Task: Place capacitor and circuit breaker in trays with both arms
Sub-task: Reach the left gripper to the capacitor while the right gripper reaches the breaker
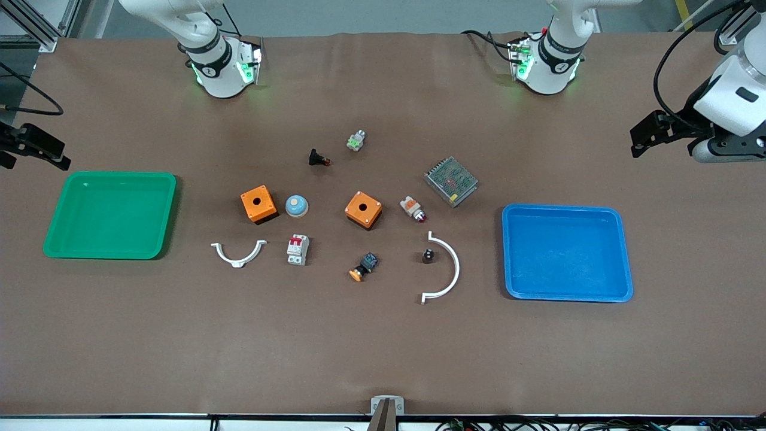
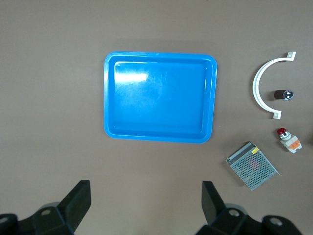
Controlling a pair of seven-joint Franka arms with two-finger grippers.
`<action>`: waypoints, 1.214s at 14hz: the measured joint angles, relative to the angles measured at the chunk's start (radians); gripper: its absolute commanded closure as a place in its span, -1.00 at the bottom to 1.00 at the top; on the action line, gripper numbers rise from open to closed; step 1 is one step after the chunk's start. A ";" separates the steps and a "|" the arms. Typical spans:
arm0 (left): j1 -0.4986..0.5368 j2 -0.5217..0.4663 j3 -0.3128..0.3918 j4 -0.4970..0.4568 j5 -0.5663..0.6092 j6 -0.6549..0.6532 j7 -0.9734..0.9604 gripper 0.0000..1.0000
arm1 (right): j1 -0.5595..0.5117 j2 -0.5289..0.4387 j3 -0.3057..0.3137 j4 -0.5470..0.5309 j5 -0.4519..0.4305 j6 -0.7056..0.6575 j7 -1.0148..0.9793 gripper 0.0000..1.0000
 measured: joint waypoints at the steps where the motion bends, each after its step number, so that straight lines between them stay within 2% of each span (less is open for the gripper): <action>1: 0.000 0.000 0.000 0.000 0.000 -0.001 0.000 -1.00 | 0.000 0.000 0.000 0.003 0.000 0.000 0.000 -1.00; 5: -0.003 0.008 -0.003 0.001 0.000 -0.003 0.001 -1.00 | 0.000 0.001 -0.001 0.011 0.000 -0.001 0.000 -1.00; 7: -0.010 0.050 -0.009 0.018 0.000 -0.002 0.001 -1.00 | 0.000 0.015 0.000 0.011 0.000 -0.006 0.000 -1.00; 9: -0.033 0.132 -0.017 0.032 0.000 0.016 -0.001 -1.00 | 0.016 0.055 0.003 0.010 0.000 -0.009 0.000 -1.00; 11: -0.082 0.228 -0.022 0.036 -0.001 0.100 -0.029 -1.00 | 0.067 0.111 0.006 0.010 0.000 -0.007 0.021 -1.00; 15: -0.229 0.413 -0.027 0.043 -0.001 0.266 -0.291 -1.00 | 0.224 0.226 0.010 0.013 -0.005 0.027 0.283 -1.00; 17: -0.303 0.492 -0.029 0.047 -0.001 0.365 -0.414 -1.00 | 0.299 0.291 0.012 0.018 -0.009 0.065 0.335 -1.00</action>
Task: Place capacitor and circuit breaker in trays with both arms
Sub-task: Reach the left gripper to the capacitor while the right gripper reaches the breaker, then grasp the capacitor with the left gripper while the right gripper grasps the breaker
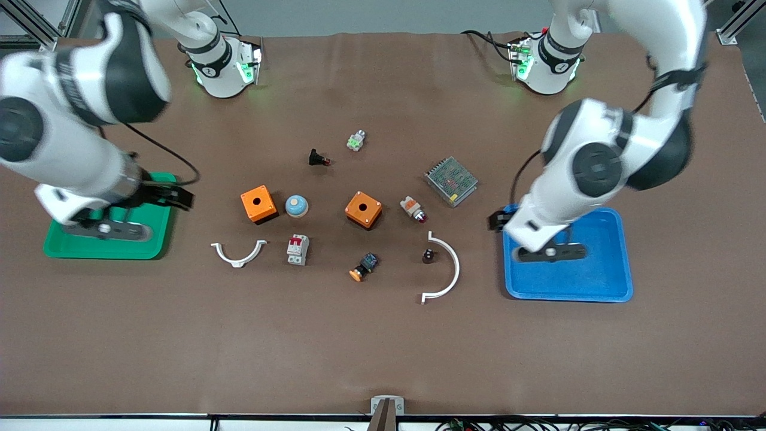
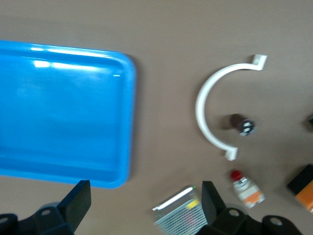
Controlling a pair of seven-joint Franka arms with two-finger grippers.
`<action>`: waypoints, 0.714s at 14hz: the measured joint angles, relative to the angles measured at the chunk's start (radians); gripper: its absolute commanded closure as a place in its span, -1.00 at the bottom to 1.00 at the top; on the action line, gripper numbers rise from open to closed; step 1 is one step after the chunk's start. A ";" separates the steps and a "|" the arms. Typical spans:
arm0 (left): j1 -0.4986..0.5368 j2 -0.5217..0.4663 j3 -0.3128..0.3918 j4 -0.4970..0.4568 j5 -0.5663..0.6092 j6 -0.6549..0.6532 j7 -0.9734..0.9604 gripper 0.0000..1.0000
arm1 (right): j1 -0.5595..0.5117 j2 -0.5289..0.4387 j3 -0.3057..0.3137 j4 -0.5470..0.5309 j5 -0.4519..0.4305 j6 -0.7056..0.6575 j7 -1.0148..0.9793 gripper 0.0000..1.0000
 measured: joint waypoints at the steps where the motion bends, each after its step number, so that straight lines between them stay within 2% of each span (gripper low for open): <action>1: -0.033 0.039 0.000 0.001 0.000 0.057 -0.054 -0.99 | 0.034 0.035 0.001 0.000 0.011 0.018 0.011 -1.00; 3: -0.079 0.110 0.000 0.003 0.000 0.162 -0.135 -0.85 | 0.089 0.104 0.002 0.001 0.108 0.104 0.034 -1.00; 5: -0.112 0.175 0.000 0.006 0.000 0.252 -0.183 -0.61 | 0.114 0.163 0.002 0.001 0.186 0.192 0.061 -1.00; 7: -0.133 0.231 0.000 0.008 0.000 0.326 -0.214 -0.42 | 0.130 0.215 0.002 -0.001 0.204 0.268 0.085 -1.00; 10: -0.152 0.288 0.000 0.013 0.000 0.394 -0.216 -0.32 | 0.142 0.273 0.002 -0.021 0.205 0.370 0.118 -1.00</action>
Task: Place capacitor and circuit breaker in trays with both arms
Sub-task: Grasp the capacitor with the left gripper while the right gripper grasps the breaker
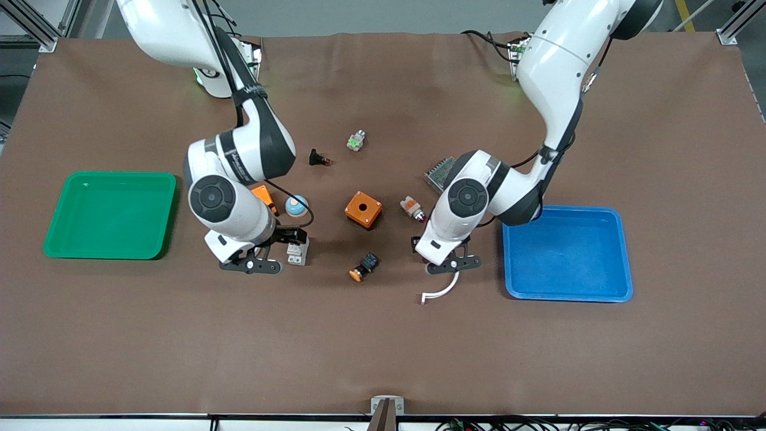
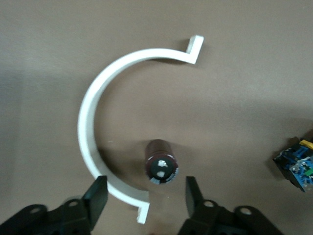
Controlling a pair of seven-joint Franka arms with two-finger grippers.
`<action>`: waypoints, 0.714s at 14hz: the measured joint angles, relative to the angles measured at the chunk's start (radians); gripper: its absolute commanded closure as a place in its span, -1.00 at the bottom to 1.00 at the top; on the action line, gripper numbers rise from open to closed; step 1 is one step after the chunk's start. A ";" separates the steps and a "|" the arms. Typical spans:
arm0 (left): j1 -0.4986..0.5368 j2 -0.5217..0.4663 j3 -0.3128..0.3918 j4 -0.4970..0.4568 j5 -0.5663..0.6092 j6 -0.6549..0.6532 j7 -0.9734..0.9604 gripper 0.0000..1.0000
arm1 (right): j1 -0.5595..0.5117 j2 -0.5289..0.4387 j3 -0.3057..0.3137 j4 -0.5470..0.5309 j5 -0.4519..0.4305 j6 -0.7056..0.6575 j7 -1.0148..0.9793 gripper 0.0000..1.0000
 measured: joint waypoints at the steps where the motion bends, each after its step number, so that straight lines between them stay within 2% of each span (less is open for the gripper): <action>1: -0.006 0.014 0.000 0.002 0.000 0.015 0.000 -0.26 | 0.000 0.013 -0.001 -0.013 0.001 0.030 0.001 -1.00; 3: -0.011 0.035 0.000 0.005 0.000 0.037 0.000 -0.11 | 0.000 0.039 -0.001 -0.032 0.002 0.071 0.002 -1.00; 7: -0.011 0.052 0.003 0.009 0.000 0.058 0.000 0.01 | 0.009 0.095 0.000 -0.042 0.022 0.115 0.002 -1.00; 8: -0.011 0.052 0.005 0.010 0.000 0.060 0.000 0.09 | 0.017 0.106 0.000 -0.042 0.034 0.124 0.002 -1.00; 10: -0.011 0.052 0.008 0.011 0.000 0.067 0.002 0.44 | 0.033 0.121 0.000 -0.042 0.045 0.135 0.004 -0.99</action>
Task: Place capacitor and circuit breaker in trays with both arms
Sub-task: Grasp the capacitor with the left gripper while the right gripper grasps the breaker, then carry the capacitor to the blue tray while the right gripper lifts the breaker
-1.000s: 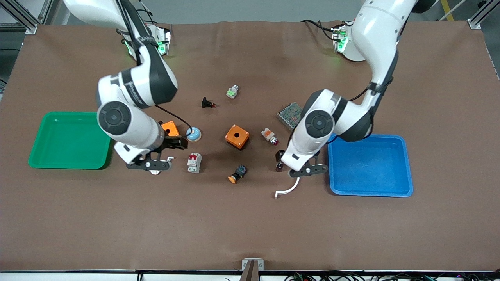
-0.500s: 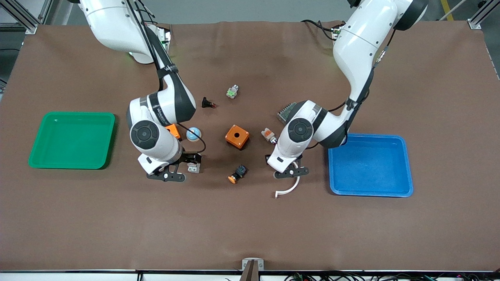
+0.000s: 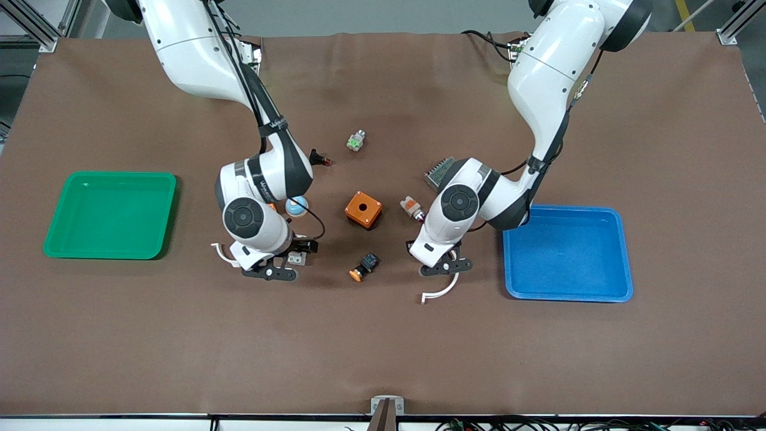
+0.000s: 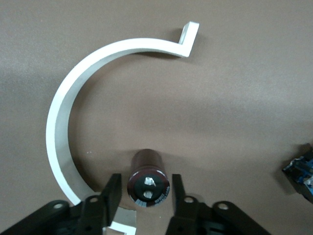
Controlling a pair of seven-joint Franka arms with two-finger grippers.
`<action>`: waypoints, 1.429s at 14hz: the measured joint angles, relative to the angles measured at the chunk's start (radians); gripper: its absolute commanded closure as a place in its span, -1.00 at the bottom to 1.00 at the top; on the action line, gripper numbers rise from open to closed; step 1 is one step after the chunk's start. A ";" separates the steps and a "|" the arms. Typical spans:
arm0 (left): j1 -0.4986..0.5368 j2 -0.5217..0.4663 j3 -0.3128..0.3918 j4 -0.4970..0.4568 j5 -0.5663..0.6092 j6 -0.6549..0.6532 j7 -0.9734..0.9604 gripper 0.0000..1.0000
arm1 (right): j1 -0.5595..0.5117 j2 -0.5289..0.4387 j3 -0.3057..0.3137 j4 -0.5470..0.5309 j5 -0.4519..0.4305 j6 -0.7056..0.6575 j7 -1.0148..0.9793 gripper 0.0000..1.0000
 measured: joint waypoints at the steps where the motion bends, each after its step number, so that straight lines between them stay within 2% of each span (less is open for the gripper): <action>1: 0.000 0.000 0.001 0.000 0.000 0.005 0.000 0.69 | 0.004 0.005 0.000 0.000 0.005 0.007 0.002 -0.93; 3: 0.000 0.001 0.004 0.002 0.000 0.009 0.000 0.98 | 0.004 0.013 -0.001 0.000 0.009 0.016 0.002 -0.68; 5: 0.003 -0.005 0.017 0.016 0.013 0.010 0.000 0.99 | 0.004 0.019 -0.003 0.000 0.009 0.018 0.002 -0.42; 7: 0.022 -0.028 0.027 0.029 0.028 -0.015 0.000 0.99 | 0.004 0.020 -0.005 0.000 0.009 0.018 0.002 -0.01; 10: 0.101 -0.117 0.032 0.027 0.034 -0.132 0.059 0.99 | 0.003 0.020 -0.008 0.000 0.009 0.018 0.002 0.44; 12: 0.170 -0.194 0.034 -0.020 0.038 -0.183 0.134 0.98 | 0.003 0.020 -0.008 0.000 0.010 0.018 0.002 0.55; 16: 0.331 -0.318 0.035 -0.194 0.067 -0.190 0.311 0.98 | 0.002 0.014 -0.015 0.015 0.010 -0.025 0.002 0.53; 18: 0.404 -0.349 0.034 -0.279 0.068 -0.163 0.387 0.97 | -0.002 -0.030 -0.038 0.054 0.010 -0.162 0.002 0.53; 20: 0.465 -0.355 0.034 -0.373 0.068 -0.067 0.446 0.94 | -0.020 -0.110 -0.096 0.109 0.009 -0.369 -0.010 0.53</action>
